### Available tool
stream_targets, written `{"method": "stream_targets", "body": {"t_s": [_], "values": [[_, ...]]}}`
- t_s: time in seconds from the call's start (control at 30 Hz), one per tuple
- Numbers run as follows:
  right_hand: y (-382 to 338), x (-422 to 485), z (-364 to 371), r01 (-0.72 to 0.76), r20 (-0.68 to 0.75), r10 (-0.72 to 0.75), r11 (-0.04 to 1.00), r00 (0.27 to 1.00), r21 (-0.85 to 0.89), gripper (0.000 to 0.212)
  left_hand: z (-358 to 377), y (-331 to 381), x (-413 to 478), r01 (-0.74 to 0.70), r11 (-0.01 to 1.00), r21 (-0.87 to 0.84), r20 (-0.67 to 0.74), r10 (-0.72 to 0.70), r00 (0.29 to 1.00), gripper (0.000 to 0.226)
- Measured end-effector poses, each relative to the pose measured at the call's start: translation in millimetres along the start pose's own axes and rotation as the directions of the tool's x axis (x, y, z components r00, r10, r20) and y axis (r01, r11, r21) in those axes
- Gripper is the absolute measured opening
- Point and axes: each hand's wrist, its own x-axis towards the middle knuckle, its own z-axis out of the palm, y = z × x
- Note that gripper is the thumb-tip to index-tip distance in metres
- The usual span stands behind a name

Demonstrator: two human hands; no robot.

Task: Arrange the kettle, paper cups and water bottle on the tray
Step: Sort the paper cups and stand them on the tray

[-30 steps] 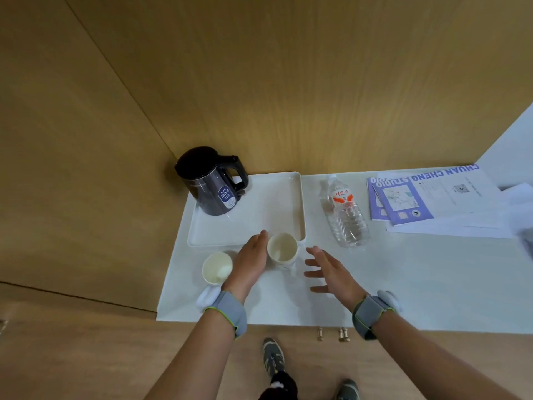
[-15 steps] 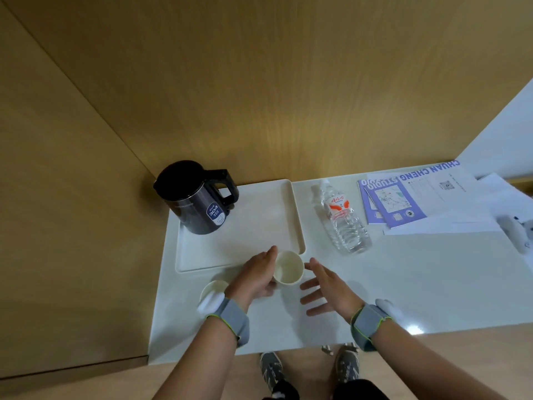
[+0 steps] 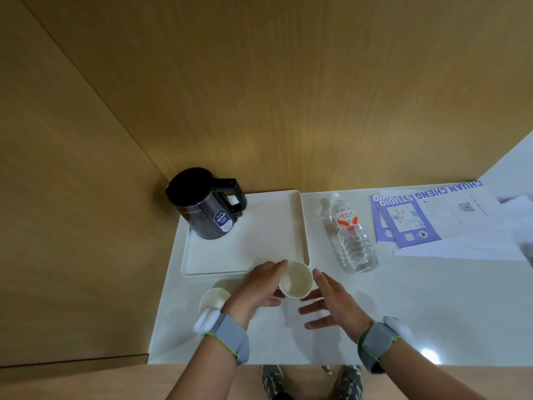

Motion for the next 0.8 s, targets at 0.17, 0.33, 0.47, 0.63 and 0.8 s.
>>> {"method": "stream_targets", "body": {"t_s": [0.17,0.33,0.47,0.63,0.8], "values": [[-19,3,-3,0.079,0.013,-0.08,0.995,0.997,0.056,0.036,-5,12,-1,-0.159,0.987,0.015,-0.077,0.16,0.984,0.028],[-41,9,-5,0.158,0.019,-0.161,0.979,0.987,0.127,0.031,-13,25,4,-0.316,0.949,0.025,-0.104,0.317,0.943,0.019],[-54,19,-7,0.247,0.011,-0.251,0.956,0.968,0.156,0.03,-19,35,9,-0.41,0.911,0.037,-0.158,0.411,0.898,0.02],[-64,40,-8,0.313,-0.039,-0.311,0.932,0.95,0.184,0.046,-26,38,18,-0.48,0.877,0.029,-0.148,0.478,0.865,0.029],[-73,59,-8,0.377,-0.032,-0.376,0.917,0.926,0.129,0.059,-30,37,27,-0.512,0.856,0.07,-0.174,0.516,0.839,0.039]]}}
